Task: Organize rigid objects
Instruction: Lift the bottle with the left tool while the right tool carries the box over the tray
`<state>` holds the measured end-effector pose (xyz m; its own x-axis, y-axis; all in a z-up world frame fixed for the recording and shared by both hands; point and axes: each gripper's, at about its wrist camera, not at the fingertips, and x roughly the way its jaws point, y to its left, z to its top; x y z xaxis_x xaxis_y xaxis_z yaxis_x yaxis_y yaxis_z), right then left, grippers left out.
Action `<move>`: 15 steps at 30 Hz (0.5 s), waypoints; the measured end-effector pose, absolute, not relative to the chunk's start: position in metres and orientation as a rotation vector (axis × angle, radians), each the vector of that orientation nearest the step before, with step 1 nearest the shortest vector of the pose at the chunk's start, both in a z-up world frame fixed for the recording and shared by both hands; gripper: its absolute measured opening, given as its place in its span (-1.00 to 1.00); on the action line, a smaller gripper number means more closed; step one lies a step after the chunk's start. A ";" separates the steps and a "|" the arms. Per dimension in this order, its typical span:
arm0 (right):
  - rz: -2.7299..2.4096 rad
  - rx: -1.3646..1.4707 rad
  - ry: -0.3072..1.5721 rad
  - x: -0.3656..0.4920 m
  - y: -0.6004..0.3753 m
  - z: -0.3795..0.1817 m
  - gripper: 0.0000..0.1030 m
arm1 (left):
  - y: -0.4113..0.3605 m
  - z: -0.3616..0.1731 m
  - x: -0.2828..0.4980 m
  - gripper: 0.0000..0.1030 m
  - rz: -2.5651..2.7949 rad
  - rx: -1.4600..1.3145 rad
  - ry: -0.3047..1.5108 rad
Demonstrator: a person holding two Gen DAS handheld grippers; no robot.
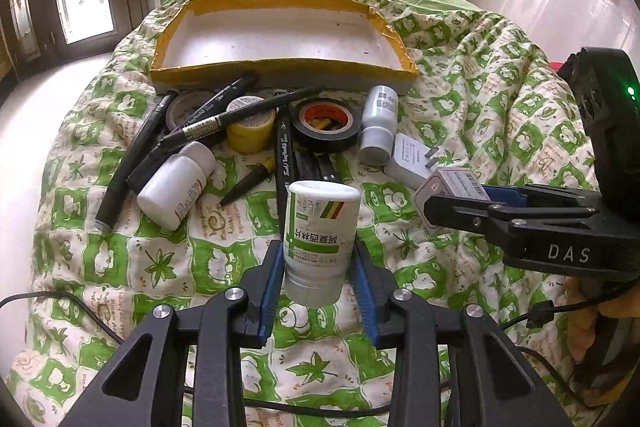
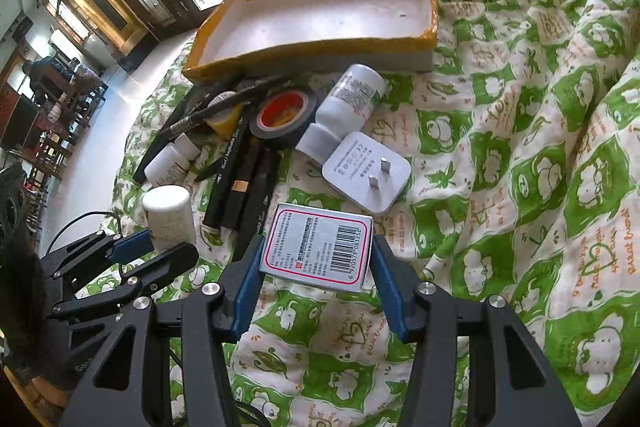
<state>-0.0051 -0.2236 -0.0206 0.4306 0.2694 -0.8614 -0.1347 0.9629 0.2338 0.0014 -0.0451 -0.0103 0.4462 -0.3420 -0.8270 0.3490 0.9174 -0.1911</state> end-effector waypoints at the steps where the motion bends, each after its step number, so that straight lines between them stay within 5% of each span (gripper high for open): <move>1: 0.252 0.132 1.094 -0.006 -0.223 -0.020 -0.01 | -0.043 -0.010 0.002 -0.31 -0.421 0.005 1.026; 15: 0.239 0.092 1.054 -0.009 -0.218 -0.011 -0.01 | -0.038 0.013 0.019 -0.32 -0.340 0.002 0.973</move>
<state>-0.0087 -0.2179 -0.0115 0.4710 0.2389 -0.8492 -0.1506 0.9703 0.1894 0.0194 -0.0383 0.0126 0.5139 -0.2816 -0.8103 0.2838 0.9472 -0.1492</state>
